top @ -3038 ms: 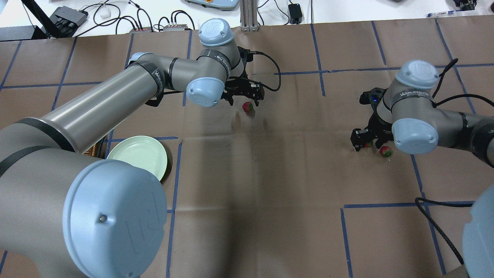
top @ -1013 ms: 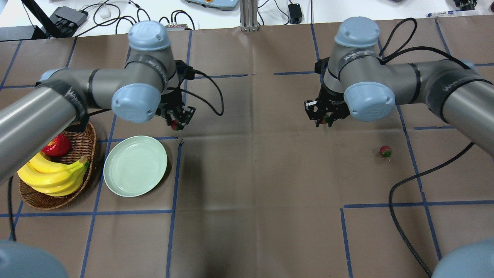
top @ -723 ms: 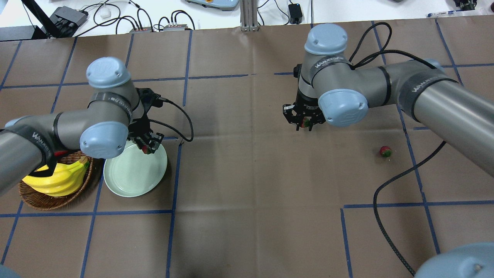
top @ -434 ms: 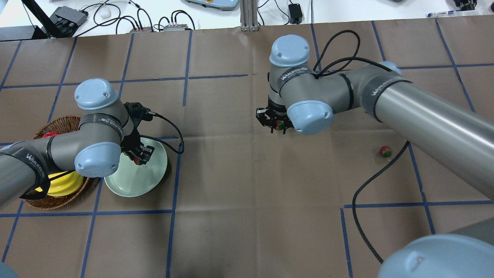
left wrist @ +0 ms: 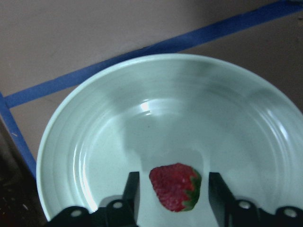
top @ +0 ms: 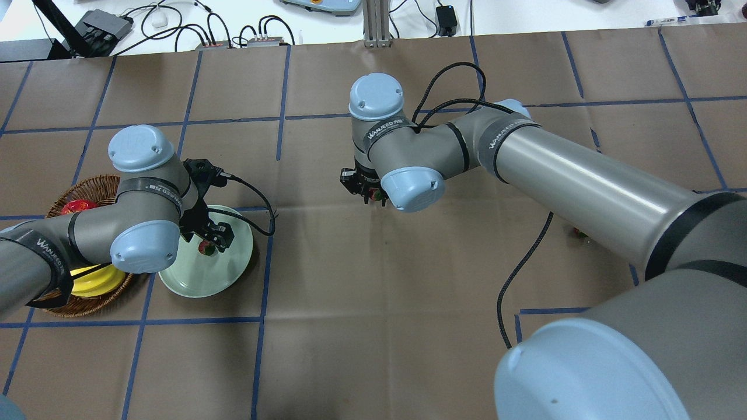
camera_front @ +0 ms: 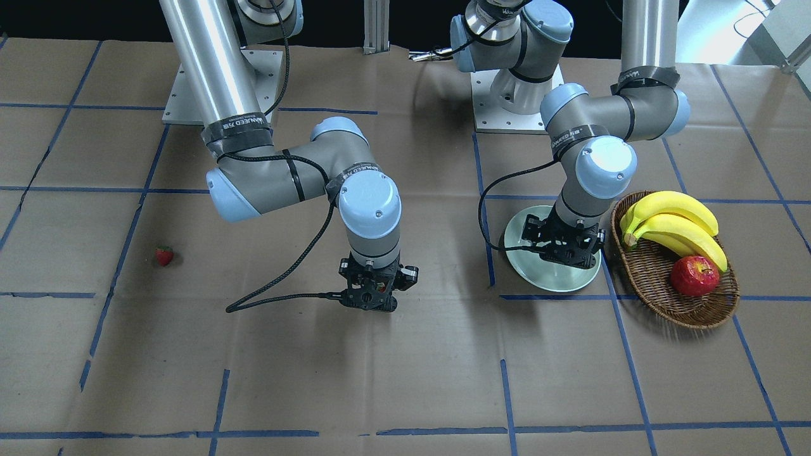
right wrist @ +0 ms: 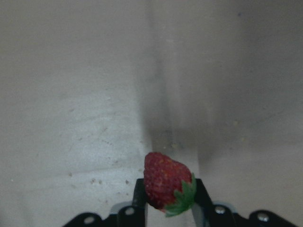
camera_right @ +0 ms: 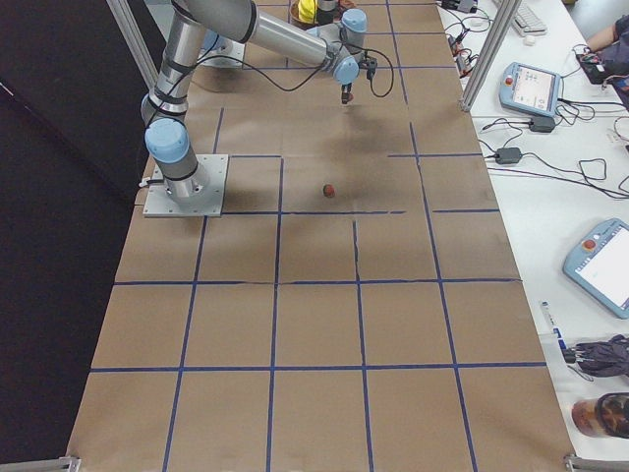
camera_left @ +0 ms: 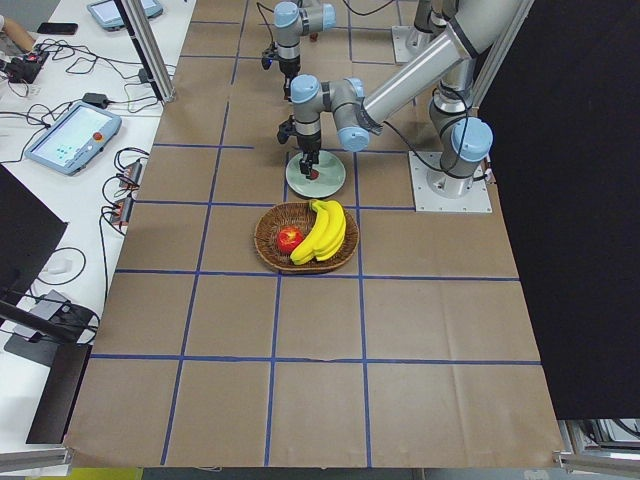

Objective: Collect all strawberries into plate
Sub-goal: 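Carry strawberry to plate with left gripper while right grasps second strawberry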

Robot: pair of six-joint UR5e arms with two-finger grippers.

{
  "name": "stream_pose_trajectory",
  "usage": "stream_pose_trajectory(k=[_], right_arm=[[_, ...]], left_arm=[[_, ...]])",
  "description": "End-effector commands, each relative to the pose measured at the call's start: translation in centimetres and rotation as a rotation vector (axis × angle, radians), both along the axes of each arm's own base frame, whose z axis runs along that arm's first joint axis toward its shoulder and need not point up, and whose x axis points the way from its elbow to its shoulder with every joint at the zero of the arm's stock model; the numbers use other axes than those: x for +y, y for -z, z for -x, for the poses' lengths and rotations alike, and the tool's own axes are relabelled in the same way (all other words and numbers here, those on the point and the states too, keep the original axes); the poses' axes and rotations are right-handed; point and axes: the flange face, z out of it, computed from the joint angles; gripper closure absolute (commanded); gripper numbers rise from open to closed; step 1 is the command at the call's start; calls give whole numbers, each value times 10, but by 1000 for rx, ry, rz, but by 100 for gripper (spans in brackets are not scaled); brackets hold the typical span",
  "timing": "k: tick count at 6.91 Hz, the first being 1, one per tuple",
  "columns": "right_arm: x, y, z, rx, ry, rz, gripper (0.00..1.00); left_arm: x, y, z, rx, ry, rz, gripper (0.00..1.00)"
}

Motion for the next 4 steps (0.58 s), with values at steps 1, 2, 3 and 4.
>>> stream_pose_trajectory(k=[1, 2, 3, 4], right_arm=[[-8, 5, 2, -17, 17, -17, 56], [-11, -12, 9, -27, 29, 3, 1], [-9, -29, 15, -23, 33, -6, 0], [-12, -42, 24, -28, 43, 7, 0]], left_arm=[[0, -6, -7, 8, -16, 1, 1], [1, -11, -5, 9, -15, 6, 1], [-2, -17, -2, 8, -9, 20, 1], [-1, -22, 3, 10, -4, 24, 1]])
